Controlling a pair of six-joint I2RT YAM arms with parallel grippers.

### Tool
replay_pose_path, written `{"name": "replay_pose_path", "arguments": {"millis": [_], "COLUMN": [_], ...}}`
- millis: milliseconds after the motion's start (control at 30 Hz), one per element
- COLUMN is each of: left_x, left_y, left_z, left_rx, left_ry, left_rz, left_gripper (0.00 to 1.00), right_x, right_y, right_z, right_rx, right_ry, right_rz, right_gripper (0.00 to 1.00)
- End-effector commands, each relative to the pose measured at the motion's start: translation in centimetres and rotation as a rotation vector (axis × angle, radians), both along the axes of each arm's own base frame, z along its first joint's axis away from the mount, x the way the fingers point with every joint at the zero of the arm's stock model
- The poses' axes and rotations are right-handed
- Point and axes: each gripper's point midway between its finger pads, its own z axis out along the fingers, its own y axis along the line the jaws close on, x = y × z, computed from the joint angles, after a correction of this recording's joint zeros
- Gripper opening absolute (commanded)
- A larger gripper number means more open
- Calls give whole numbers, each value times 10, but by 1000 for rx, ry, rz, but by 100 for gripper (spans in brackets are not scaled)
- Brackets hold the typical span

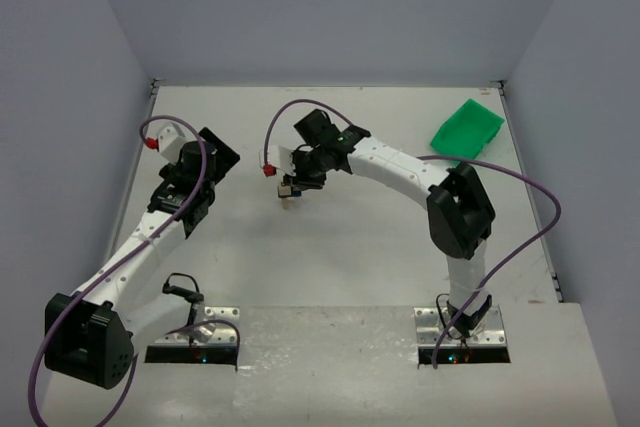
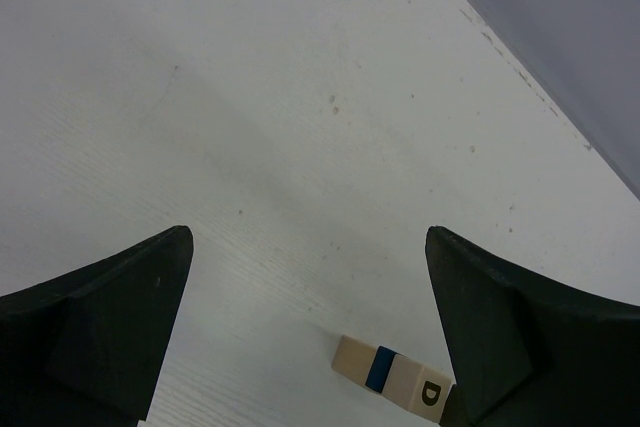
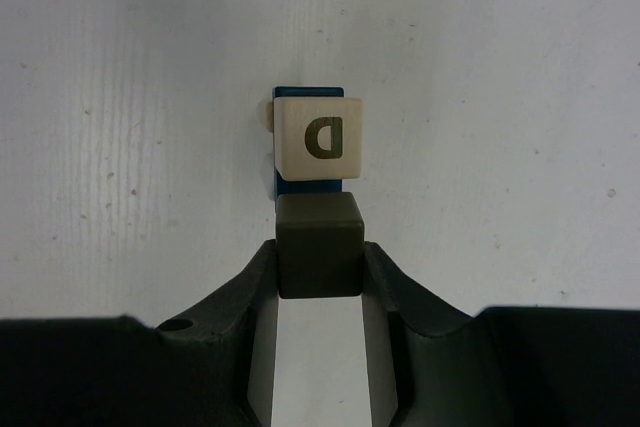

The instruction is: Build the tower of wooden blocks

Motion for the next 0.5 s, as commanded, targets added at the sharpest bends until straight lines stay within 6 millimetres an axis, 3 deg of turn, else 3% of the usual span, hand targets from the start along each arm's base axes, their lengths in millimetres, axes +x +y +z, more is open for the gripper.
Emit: {"name": "replay_pose_path", "arguments": {"millis": [0,467], "left_x": [9,10], "left_y": [-1,-1], "left_z": [21,22], "left_rx": [-10,-11], "left_ry": [-65,-71], "left_rz": [-1,-2], "left_gripper": [100,100], "right_x": [6,6], "right_y": [7,12], "right_z": [11,8], "right_rx": [25,23], "right_ry": [-27,-6], "right_rz": [-32,-40], "right_gripper": [28,30]}}
